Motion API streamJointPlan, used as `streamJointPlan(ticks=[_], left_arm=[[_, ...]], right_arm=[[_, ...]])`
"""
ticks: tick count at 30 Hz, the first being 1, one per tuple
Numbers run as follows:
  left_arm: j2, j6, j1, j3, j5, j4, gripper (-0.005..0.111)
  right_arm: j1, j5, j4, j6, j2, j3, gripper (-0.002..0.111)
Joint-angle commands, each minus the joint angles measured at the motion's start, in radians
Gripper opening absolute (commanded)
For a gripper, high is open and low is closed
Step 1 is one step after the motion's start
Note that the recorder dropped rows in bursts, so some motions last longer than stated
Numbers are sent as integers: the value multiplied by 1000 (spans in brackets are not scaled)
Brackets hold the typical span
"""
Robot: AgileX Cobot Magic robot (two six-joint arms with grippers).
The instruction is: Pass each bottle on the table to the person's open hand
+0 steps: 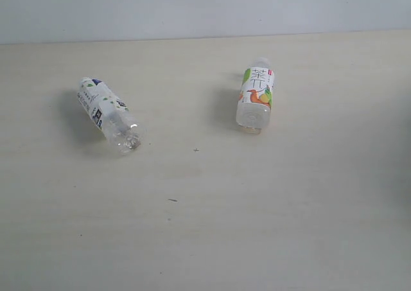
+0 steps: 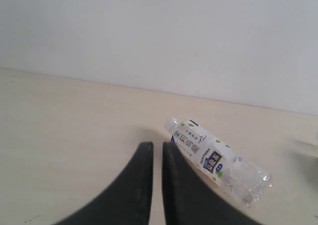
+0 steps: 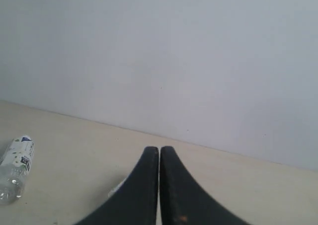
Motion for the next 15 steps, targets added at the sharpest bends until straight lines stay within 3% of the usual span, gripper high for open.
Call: streamJointPlan(ticks=[1,7,15], left_arm=[[-6,1,-7,0,-1,0,10],[-6,1,-7,0,-1,0,10],[-6,1,-7,0,-1,0,10]], right_arm=[[-3,-1,-2,4,-4,60,1],[-3,-57,-2,4,-4,139,1],[-3,4,-2,4,-82,164,1]])
